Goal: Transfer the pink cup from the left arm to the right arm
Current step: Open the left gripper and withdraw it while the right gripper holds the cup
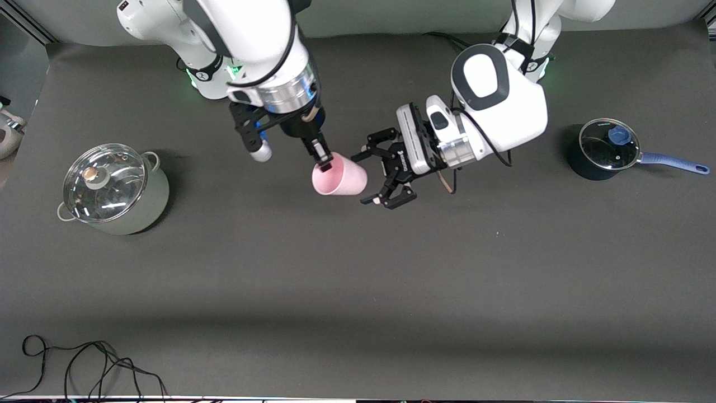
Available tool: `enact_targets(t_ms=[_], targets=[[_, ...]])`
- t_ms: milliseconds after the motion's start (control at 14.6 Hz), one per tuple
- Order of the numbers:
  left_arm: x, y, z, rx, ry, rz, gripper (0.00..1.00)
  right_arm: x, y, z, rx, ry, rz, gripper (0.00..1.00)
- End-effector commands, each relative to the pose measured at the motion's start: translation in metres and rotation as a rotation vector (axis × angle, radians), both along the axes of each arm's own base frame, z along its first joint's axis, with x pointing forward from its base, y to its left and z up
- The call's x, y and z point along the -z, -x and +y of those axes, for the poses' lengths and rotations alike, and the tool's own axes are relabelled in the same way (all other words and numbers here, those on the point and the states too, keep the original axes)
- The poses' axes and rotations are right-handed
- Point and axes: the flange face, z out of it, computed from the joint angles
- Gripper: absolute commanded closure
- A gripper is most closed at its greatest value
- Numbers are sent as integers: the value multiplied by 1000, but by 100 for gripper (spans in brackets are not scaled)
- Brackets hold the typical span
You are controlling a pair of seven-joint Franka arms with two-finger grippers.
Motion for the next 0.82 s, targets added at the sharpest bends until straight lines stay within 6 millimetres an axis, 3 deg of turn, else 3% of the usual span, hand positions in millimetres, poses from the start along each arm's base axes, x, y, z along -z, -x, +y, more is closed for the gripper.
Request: enact_targets(t_ms=[0, 68, 274, 548, 753], targets=[[27, -14, 41, 57, -3, 89, 2, 1, -16, -31, -68, 59, 10, 100], [35, -23, 62, 93, -14, 147, 2, 2, -19, -34, -92, 66, 10, 100], [53, -34, 137, 177, -92, 454, 1, 12, -33, -71, -169, 125, 39, 100], [65, -39, 260, 68, -343, 850, 1, 13, -47, -149, -405, 221, 128, 100], [48, -48, 322, 0, -542, 930, 0, 22, -55, -214, -555, 250, 166, 100]])
